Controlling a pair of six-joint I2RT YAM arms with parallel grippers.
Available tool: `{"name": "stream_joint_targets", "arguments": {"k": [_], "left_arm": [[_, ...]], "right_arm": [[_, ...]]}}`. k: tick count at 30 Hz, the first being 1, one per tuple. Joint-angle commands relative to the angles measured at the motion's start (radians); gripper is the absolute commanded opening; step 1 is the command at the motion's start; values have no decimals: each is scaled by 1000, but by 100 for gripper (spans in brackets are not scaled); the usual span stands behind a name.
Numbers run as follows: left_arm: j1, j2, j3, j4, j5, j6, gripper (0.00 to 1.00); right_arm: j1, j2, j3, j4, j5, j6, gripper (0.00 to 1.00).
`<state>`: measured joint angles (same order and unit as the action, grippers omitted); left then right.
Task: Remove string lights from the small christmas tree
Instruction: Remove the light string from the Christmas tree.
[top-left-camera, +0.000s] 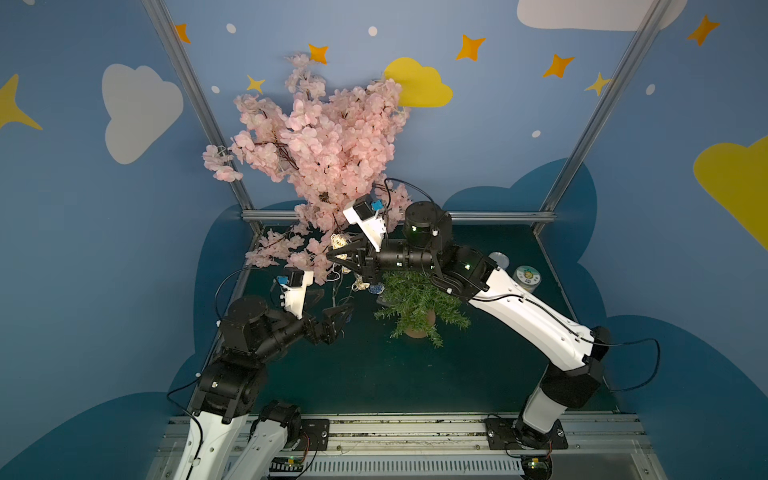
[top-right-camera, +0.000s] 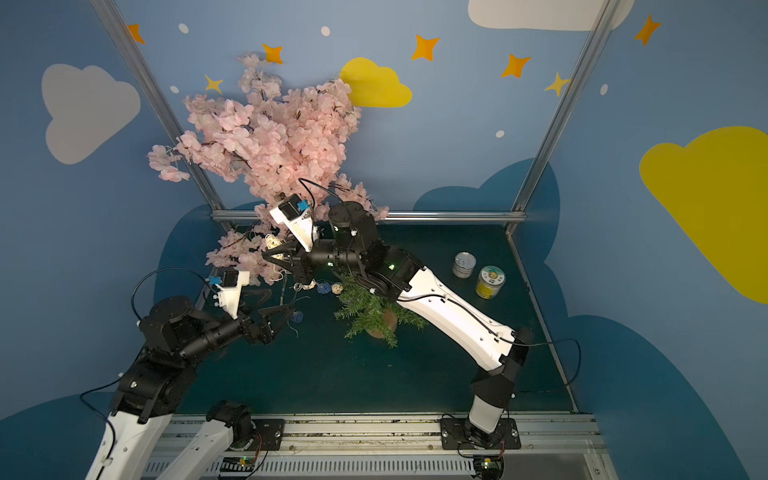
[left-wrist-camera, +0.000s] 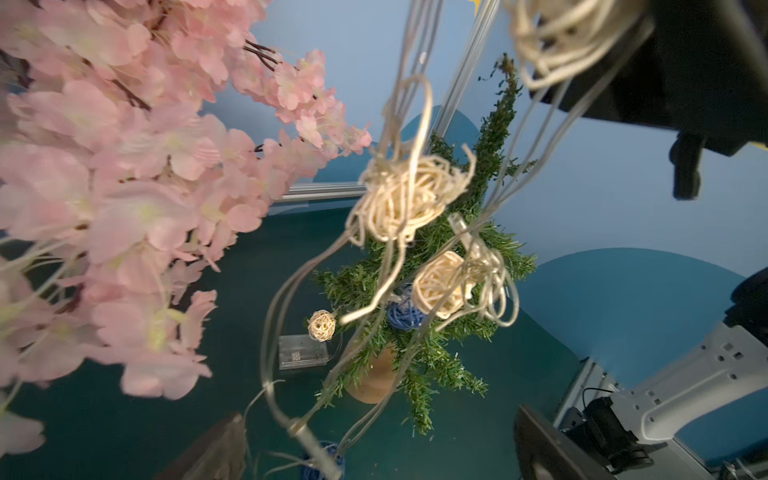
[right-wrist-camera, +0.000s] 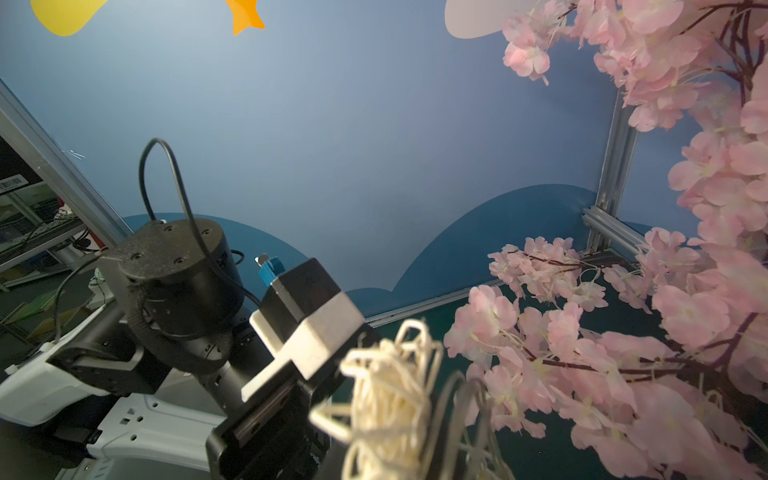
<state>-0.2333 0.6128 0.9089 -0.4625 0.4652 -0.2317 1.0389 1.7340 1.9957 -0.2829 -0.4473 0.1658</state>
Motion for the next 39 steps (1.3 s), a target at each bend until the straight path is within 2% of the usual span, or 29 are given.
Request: {"name": "stream_joint_targets", "arguments": {"k": [1,10,19,21,25,26,29,32,34,37,39], "left_arm": [[-30,29,-44,178,44,-40,99],[-143,184,-87,436,-9,-47,100],[-187,274,-130,711,-80,-113,98],[-191,284,-134,741,-87,-129,87],[-198,294,-151,806,-103,-164,42],[-199,294,-149,794,-109,-164,33],[-202,276,-135,723,-154,-148,16],[-202,220,-111,561,-296,-107,5],[-202,172,-95,460,-390,-75,4],[-204,97,-86,357,-487,-21,4],[-202,72,-61,283,-531,4,4]], "right_arm": [[11,9,50,35,-16,26,0],[18,21,66,48,-7,47,0],[18,4,42,57,13,49,0],[16,-3,32,61,18,49,0],[11,-21,1,72,25,51,0],[9,-27,-8,75,28,50,0],[5,-48,-41,80,44,49,0],[3,-73,-83,73,78,34,0],[3,-81,-100,53,95,20,4],[3,-82,-114,14,110,-3,23],[4,-82,-128,0,121,-12,48]]}}
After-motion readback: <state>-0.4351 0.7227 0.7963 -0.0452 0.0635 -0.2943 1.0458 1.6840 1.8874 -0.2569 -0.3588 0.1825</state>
